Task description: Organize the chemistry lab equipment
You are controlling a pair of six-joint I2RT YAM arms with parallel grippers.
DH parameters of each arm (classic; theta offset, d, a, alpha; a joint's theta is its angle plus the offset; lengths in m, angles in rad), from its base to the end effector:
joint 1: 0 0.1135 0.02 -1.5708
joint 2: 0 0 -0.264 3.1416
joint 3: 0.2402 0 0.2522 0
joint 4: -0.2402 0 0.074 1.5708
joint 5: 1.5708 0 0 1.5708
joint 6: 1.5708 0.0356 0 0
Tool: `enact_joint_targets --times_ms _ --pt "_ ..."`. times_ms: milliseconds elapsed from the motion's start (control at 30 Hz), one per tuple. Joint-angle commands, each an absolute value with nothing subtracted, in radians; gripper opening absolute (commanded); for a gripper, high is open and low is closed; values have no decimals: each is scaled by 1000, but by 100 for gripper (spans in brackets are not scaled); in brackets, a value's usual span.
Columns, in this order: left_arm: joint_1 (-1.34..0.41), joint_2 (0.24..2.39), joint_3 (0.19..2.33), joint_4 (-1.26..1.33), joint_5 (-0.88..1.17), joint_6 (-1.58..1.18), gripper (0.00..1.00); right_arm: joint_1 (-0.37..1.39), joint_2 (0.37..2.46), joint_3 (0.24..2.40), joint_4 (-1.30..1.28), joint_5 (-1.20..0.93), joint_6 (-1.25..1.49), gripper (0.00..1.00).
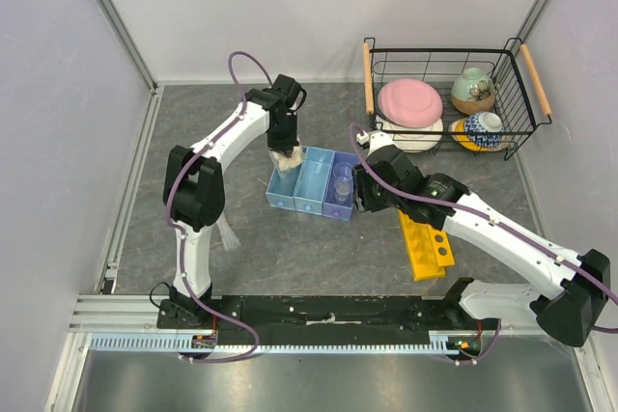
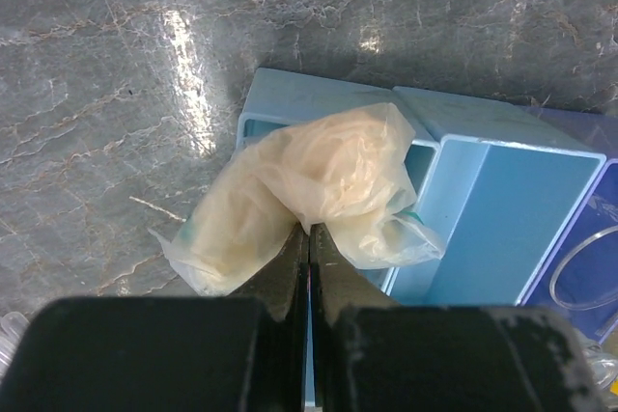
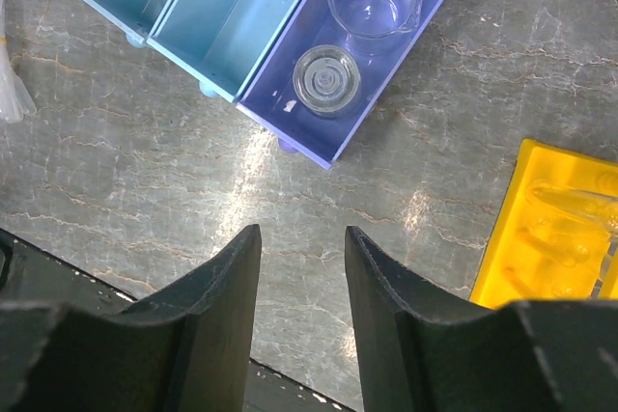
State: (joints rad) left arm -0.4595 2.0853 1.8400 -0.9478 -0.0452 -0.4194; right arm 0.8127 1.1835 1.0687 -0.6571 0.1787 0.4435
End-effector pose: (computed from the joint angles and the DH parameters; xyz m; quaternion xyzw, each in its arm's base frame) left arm 0.3973 -0.1948 0.2402 0.0155 0.9819 -0.0598 0.1793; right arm 0.1755 0.1762 0.3134 -0.1343 0.9084 0.1611 0.3617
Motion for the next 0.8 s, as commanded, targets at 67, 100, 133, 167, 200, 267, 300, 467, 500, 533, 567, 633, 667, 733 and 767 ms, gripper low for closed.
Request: enact_joint_targets --times_ms 67,100,133,167,200,267,300,467,500,533,567,633,667,733,767 --pt "-457 2121 1801 -870 -8 -394 2 816 1195 1098 -615 187 433 48" --pt "-459 2135 1799 -870 -3 -399 2 816 1196 1098 -615 187 433 48" --pt "-459 2138 1796 -862 -3 -400 2 816 1195 1097 -614 187 433 48" --pt "-459 2143 1795 -862 -5 -403 2 815 1193 1095 -614 187 433 48" --pt "-459 2149 1792 -861 -3 -411 2 816 1192 1095 -614 187 434 48" --pt "-459 2148 1775 -850 18 -416 2 816 1190 1094 -614 186 434 47" --pt "-460 2149 1761 -848 20 -423 2 816 1189 1094 -612 189 434 48" --pt "-459 2135 1724 -836 23 -440 2 818 1183 1089 -612 184 436 48" --pt "-459 2129 1714 -833 25 -443 2 818 1180 1088 -612 180 436 48" --pt "-459 2125 1707 -833 28 -446 10 816 1177 1088 -612 179 437 48" --pt "-460 2111 1701 -830 26 -449 15 816 1175 1088 -612 179 436 48" --pt "-460 2099 1694 -831 28 -449 26 816 1170 1088 -612 178 437 48" --pt "-460 2085 1694 -831 26 -448 29 818 1170 1088 -612 178 437 48" --pt "-460 2069 1698 -834 32 -448 35 816 1167 1086 -611 175 440 48" --pt "-460 2063 1700 -836 34 -448 37 816 1166 1086 -611 172 440 48"
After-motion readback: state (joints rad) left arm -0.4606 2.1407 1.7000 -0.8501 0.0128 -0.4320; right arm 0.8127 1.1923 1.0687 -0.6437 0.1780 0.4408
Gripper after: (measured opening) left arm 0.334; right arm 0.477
